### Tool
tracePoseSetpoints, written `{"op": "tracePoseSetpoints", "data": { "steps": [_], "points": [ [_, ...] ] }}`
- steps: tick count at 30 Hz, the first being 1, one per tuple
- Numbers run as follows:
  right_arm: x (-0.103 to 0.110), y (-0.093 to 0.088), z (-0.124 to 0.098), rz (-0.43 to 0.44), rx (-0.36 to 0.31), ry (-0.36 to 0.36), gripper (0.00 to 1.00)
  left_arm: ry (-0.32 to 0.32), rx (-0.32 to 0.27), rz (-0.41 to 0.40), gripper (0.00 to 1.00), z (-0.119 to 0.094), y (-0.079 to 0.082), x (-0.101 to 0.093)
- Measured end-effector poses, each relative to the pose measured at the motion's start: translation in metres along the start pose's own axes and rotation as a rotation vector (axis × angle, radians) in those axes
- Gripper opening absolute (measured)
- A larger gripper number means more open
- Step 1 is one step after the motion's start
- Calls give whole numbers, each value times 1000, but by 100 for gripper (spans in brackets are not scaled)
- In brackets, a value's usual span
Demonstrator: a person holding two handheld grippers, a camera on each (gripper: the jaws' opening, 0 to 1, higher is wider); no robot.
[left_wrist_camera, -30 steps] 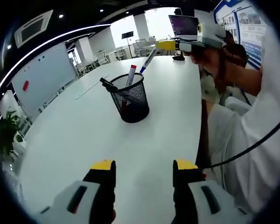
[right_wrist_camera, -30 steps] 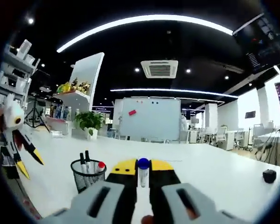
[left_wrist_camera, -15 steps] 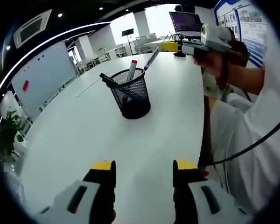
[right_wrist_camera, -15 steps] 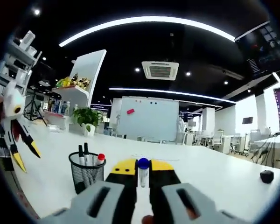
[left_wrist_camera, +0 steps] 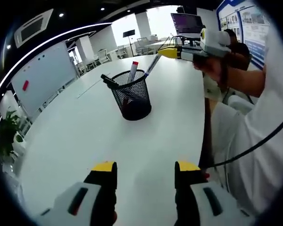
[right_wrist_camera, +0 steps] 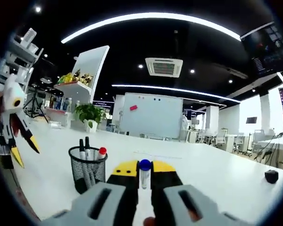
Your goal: Pick up the whiteboard markers from the pen holder and place them facing the whiteboard neatly
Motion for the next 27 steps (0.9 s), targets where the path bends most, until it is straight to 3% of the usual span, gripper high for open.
{"op": "tracePoseSetpoints", "data": {
  "steps": [6,12,17,27],
  "points": [
    [1,-4,2,-20,15,-1,8,1,-1,4,51,1,2,1],
    [2,-19,-2,3,75,-35,8,-5,9,8,51,2,1,0],
    [7,-24,-8,-33,100,-45,9,5,11,15,51,1,1,2],
    [8,-33,-13,-2,178,-50,9,-8,-1,9,51,2,0,-1]
  ]
}}
Point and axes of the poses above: the point that each gripper's makers call its tool centre point, and the gripper's own axes: z roughly forward along the fingers, x roughly to its left, y roughly out of its top, the point moved 10 cm from there along -z, roughly backward along the fingers, and after that the axes turned 2 degrees about z, right-handed, at the moved point
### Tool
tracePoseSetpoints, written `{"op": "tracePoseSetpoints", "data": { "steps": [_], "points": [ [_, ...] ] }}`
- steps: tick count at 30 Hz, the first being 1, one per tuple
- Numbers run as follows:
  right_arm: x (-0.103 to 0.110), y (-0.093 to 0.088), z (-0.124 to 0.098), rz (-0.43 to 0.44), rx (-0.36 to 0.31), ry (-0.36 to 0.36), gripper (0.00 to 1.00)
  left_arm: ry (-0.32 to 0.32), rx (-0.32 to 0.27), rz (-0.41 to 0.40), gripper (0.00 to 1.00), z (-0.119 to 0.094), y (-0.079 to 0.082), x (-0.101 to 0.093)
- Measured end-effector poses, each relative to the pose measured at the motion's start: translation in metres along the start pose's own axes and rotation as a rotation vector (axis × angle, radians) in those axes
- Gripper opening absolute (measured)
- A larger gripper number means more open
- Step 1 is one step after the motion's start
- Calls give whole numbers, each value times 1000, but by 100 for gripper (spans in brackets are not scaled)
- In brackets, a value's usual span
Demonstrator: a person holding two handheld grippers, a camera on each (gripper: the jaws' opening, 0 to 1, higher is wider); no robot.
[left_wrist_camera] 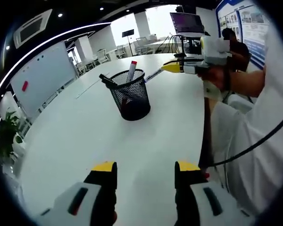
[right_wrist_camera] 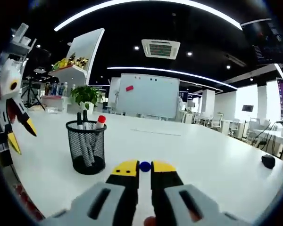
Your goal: Pick up the whiteboard markers from the pen holder and place them facing the whiteboard neatly
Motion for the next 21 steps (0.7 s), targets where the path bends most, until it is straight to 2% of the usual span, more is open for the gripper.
{"op": "tracePoseSetpoints", "data": {
  "steps": [7,12,21],
  "points": [
    [-1,-4,-1,23,28,-12,9,3,-3,3,51,-1,1,1],
    [-1,-8,-2,5,49,-23,9,8,-8,9,51,-2,4,1],
    [0,-12,-4,59,123,-33,9,2,-14,13,51,0,4,-1]
  ]
}}
Point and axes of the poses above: the point that each gripper's makers call its tool centre point, and the gripper's own axes: z roughly forward along the fingers, x roughly to its left, y roughly out of its top, the point moved 10 cm from there along -z, roughly backward along the fingers, and after that the axes turned 2 degrees about z, right-handed, at the moved point
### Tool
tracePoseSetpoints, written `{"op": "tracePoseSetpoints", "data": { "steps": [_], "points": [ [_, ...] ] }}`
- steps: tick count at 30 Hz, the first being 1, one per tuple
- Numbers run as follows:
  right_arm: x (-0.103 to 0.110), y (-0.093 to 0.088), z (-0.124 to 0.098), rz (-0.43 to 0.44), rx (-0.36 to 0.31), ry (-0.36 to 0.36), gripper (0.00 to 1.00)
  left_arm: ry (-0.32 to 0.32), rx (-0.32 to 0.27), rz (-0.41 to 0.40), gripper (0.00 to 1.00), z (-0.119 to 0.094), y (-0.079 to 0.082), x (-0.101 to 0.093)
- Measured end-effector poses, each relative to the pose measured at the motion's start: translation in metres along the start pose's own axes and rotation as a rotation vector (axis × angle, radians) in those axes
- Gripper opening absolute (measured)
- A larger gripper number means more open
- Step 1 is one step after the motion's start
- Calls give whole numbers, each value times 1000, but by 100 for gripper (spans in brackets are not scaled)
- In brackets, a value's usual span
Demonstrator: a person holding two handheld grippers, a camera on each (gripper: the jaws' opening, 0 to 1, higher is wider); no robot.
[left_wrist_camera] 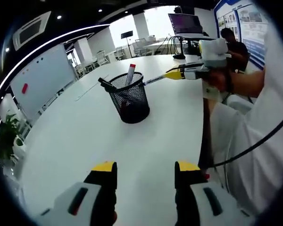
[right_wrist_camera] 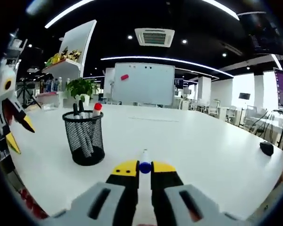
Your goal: Pick up the whiteboard markers from the pen holder and place them facing the whiteboard neatly
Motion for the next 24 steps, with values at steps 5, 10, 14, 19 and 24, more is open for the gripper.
{"op": "tracePoseSetpoints", "data": {
  "steps": [5,10,14,19,24],
  "points": [
    [3,-4,-1,9,42,4,9,2,-3,-3,51,0,0,0],
    [4,-8,1,26,80,3,9,2,1,-3,51,0,-2,0],
    [4,-13,1,46,124,-10,9,0,0,-3,51,0,-2,0],
    [4,-17,0,53,144,-17,9,4,-2,-5,51,0,-2,0],
    [4,-17,1,63,158,-30,9,-4,0,-1,51,1,-2,-1]
  ]
}}
Point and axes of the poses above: the point that each gripper's makers call its tool centre point, and the gripper's own axes: z roughly forward along the fingers, x roughly to its left, y roughly out of its top, the point moved 10 cm from there along -z, roughly backward along the fingers, and after that the axes turned 2 degrees about z, right-handed, at the moved point
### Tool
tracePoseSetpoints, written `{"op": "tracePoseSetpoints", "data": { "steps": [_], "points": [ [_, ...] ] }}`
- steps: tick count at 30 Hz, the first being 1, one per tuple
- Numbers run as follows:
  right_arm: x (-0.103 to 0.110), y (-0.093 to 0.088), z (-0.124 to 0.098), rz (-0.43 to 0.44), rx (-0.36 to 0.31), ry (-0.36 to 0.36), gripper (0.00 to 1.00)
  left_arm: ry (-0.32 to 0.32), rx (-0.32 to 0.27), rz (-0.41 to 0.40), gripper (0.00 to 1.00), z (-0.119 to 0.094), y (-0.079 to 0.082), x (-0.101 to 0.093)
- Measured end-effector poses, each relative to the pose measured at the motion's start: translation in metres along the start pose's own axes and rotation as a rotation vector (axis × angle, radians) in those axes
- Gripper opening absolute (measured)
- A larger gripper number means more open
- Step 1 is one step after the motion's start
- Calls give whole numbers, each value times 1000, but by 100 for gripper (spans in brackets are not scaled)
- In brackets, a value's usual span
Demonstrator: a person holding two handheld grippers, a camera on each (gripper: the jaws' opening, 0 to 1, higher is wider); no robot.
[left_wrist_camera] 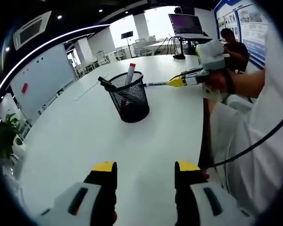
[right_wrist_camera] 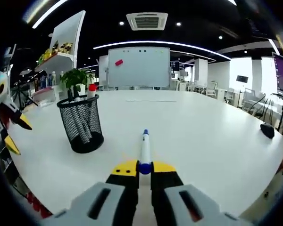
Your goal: Pick up the whiteboard markers from the pen holder and place them facing the whiteboard neatly
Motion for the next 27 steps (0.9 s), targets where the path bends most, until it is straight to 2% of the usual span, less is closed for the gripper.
{"op": "tracePoseSetpoints", "data": {
  "steps": [27],
  "points": [
    [-1,-6,6,45,41,27,9,-3,14,5,51,2,1,0]
  ]
}}
Point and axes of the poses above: the point that each gripper's makers call its tool centre point, and the gripper's own axes: z roughly forward along the fingers, x roughly to its left, y roughly out of its top, the point moved 10 cm from there along -z, roughly backward along the fingers, and after that the axes turned 2 degrees about z, right-handed, at the moved point
